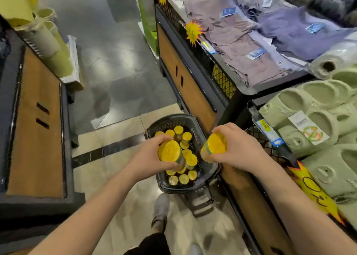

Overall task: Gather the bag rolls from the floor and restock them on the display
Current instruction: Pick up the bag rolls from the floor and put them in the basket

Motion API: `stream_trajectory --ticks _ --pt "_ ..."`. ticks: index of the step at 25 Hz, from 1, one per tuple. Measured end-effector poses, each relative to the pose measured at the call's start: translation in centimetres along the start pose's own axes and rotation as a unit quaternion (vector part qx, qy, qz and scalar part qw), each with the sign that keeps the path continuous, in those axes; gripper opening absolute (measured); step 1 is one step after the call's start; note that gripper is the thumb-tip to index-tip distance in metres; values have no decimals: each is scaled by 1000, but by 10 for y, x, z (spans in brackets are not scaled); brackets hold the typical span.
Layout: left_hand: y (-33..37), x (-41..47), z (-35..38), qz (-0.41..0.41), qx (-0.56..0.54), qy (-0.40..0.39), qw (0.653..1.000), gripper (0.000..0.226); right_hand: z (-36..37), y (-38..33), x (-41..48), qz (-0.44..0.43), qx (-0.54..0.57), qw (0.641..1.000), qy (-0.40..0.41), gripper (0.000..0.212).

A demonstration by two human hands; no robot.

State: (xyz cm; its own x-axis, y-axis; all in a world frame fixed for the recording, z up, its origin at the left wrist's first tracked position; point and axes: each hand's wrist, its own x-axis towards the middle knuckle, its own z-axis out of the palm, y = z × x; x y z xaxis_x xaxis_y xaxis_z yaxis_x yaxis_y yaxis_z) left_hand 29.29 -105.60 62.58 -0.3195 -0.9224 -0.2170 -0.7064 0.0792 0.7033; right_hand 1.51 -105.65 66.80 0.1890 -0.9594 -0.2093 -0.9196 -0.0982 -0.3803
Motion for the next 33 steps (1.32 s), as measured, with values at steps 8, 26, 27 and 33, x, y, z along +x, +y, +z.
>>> stream_trajectory --ticks 8,26,27,33 --pt "-126 136 77 -49 17 -71 996 82 123 67 149 85 21 996 -6 65" --pt "-324 230 298 -54 160 -120 978 80 454 196 325 22 74 996 -45 68" --pt "-328 233 300 -58 174 -125 975 77 456 194 331 -1 57 997 -53 69" --pt "-328 251 325 -85 357 -183 912 78 471 192 380 -62 -16 992 -105 76"
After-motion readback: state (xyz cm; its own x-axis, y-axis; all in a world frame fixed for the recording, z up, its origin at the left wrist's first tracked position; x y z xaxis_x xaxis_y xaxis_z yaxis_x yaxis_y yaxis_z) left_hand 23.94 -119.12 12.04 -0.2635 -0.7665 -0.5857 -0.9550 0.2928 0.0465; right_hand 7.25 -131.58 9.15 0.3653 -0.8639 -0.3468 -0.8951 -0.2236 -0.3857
